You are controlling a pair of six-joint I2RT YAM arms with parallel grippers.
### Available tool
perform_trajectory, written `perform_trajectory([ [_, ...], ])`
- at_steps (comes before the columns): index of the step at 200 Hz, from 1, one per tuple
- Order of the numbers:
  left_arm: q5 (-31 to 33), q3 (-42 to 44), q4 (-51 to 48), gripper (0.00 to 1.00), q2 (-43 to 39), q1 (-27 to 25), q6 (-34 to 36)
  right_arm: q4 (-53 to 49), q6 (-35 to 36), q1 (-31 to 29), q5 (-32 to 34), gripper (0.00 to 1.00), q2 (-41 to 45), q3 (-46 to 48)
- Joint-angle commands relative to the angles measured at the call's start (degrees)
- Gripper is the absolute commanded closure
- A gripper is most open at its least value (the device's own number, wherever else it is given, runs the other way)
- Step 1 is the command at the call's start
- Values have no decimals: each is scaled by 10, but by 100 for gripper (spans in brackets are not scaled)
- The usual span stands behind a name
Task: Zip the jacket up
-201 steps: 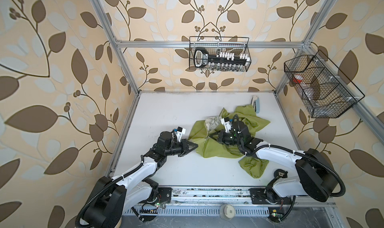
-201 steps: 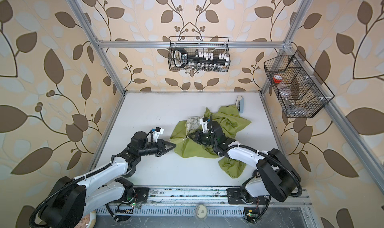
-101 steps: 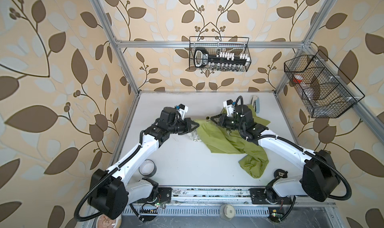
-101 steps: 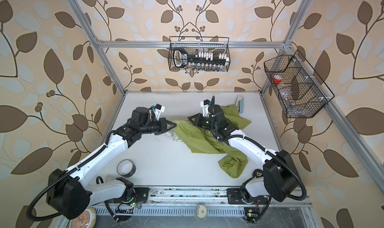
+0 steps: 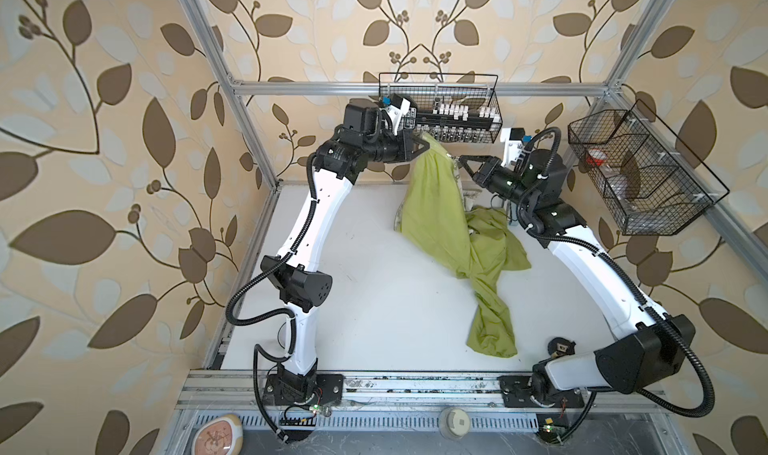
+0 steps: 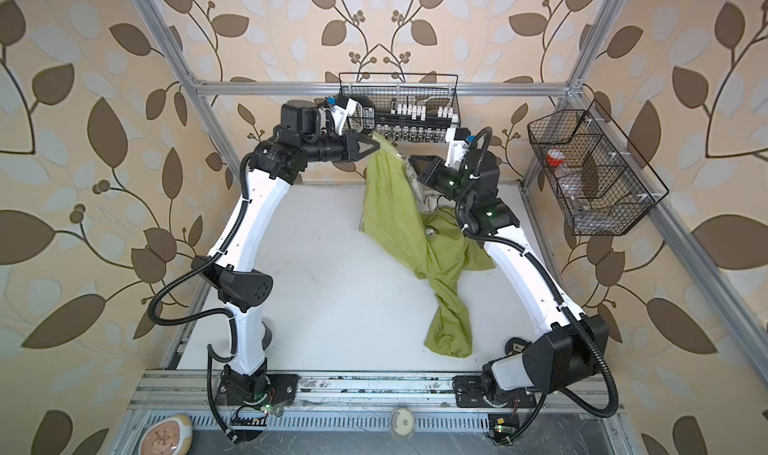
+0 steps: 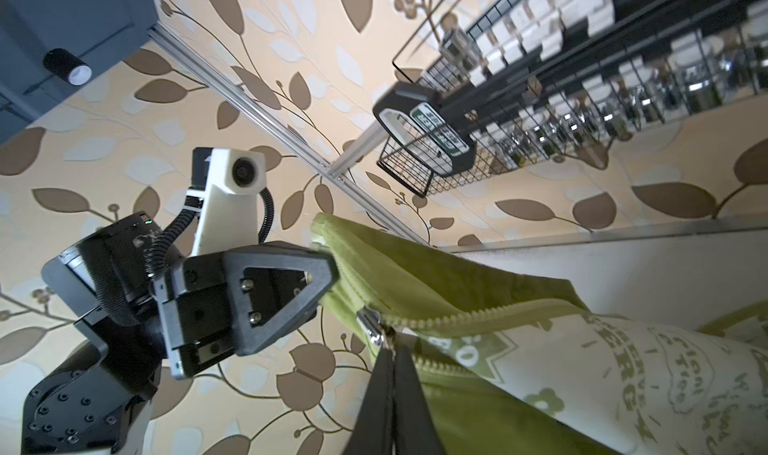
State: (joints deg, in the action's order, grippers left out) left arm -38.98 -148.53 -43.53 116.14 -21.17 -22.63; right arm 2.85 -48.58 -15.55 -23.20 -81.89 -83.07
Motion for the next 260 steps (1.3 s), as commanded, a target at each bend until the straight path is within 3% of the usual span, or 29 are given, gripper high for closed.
perform_trajectory([
  [1,-14,82,-11,100,-71,25,4,17,-11,1,-24,100,11,14],
  [31,17,441,96,100,-228,29,-7,56,-16,-23,-22,100,40,136],
  [55,46,622,110,100,-306,32,-13,88,-16,-41,-12,100,56,249],
  [74,84,714,103,100,-342,34,-11,109,-15,-52,-4,100,57,316],
  [123,179,796,62,100,-385,40,-15,95,17,-70,31,100,35,348],
  [163,146,809,70,100,-403,41,-7,66,30,-94,30,100,8,305],
  [187,109,846,107,100,-418,41,-15,96,8,-119,-20,100,-40,287],
  [217,66,888,157,100,-440,41,-23,144,-23,-160,-21,61,-85,284],
  [260,49,914,190,100,-458,41,-30,179,-57,-185,-11,47,-131,285],
])
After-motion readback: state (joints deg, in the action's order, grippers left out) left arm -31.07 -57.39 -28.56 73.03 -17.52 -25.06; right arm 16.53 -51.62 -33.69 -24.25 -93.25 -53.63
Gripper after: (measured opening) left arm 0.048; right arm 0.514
